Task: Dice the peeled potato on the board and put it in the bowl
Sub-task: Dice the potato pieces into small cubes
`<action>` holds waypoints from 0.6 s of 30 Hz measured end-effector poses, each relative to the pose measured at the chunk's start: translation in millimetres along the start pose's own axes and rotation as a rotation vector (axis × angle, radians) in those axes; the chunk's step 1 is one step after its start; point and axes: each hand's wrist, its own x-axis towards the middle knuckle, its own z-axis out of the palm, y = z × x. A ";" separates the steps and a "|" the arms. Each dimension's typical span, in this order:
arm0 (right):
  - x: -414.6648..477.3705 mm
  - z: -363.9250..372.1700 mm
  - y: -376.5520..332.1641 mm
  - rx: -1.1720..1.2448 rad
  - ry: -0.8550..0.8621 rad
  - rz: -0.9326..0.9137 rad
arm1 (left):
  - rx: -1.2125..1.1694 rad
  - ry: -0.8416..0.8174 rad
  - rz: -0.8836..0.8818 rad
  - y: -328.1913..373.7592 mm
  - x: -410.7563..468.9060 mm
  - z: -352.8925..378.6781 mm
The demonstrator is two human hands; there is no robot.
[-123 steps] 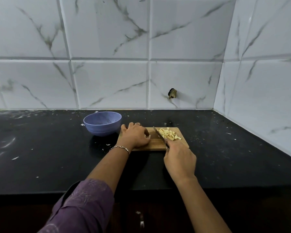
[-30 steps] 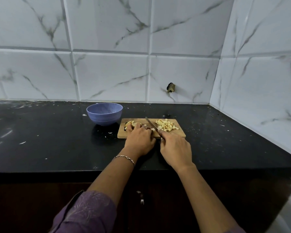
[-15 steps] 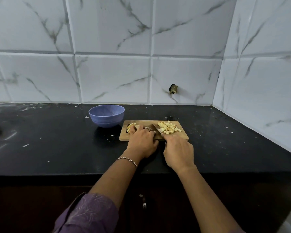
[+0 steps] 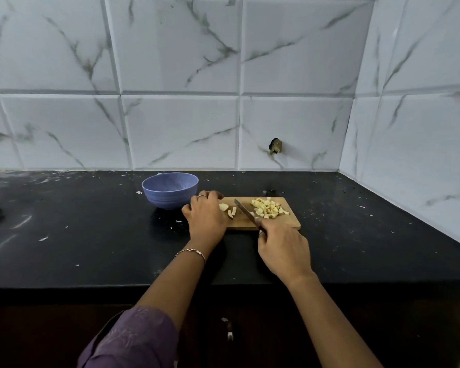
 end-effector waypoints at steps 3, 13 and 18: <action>1.1 0.8 1.0 -0.043 0.019 0.028 | 0.046 -0.024 0.020 -5.6 5.4 -2.5; 5.4 5.6 4.6 -0.070 0.051 0.027 | 0.270 -0.243 0.180 9.8 21.9 8.7; 6.5 6.3 6.3 -0.026 0.055 0.015 | 0.202 -0.279 0.207 17.0 23.6 7.2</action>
